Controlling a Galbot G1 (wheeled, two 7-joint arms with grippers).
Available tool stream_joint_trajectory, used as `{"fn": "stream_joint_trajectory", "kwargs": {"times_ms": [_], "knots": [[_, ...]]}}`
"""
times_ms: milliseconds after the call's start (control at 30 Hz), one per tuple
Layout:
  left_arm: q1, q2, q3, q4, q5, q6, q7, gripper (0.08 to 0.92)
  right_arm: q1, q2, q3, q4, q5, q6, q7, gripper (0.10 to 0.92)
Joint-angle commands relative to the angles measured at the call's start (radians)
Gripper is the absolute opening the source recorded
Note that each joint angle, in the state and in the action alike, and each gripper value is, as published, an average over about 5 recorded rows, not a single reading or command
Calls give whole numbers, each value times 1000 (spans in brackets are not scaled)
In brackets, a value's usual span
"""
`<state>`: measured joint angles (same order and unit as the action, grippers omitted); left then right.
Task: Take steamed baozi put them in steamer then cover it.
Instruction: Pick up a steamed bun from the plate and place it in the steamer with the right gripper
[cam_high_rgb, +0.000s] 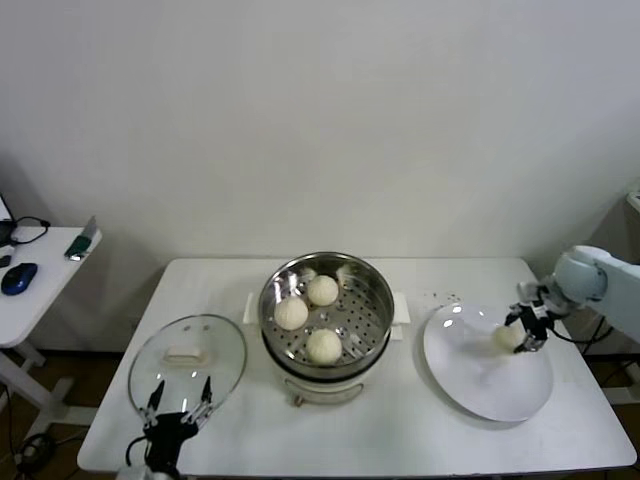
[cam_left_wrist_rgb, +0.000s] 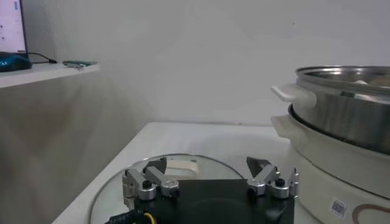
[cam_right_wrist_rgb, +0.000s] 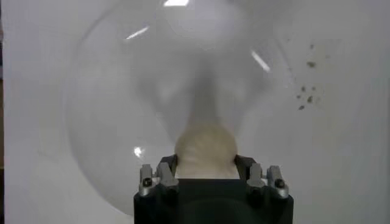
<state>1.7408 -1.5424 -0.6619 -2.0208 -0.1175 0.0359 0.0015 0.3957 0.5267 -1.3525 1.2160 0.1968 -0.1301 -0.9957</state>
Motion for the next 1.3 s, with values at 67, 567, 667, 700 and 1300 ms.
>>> {"fn": "stream_joint_trajectory", "kwargs": {"times_ms": [67,567,667,700,1300], "knots": [[-9,6,4,3,-4,2,0,823,698,107,-528,162,334,-7,-23,650],[-20,25,6,-1,-26,6,3,823,874,426,-467,406,712,-178,75,653],[-16,27,0,-5,-31,5,3,823,809,466,-442,420,710,-198,113,651],[-14,28,-2,-7,-32,5,2,823,785,477,-437,420,706,-203,124,650],[-11,25,-20,-18,-42,5,1,823,459,533,-391,366,583,-307,268,649]]}}
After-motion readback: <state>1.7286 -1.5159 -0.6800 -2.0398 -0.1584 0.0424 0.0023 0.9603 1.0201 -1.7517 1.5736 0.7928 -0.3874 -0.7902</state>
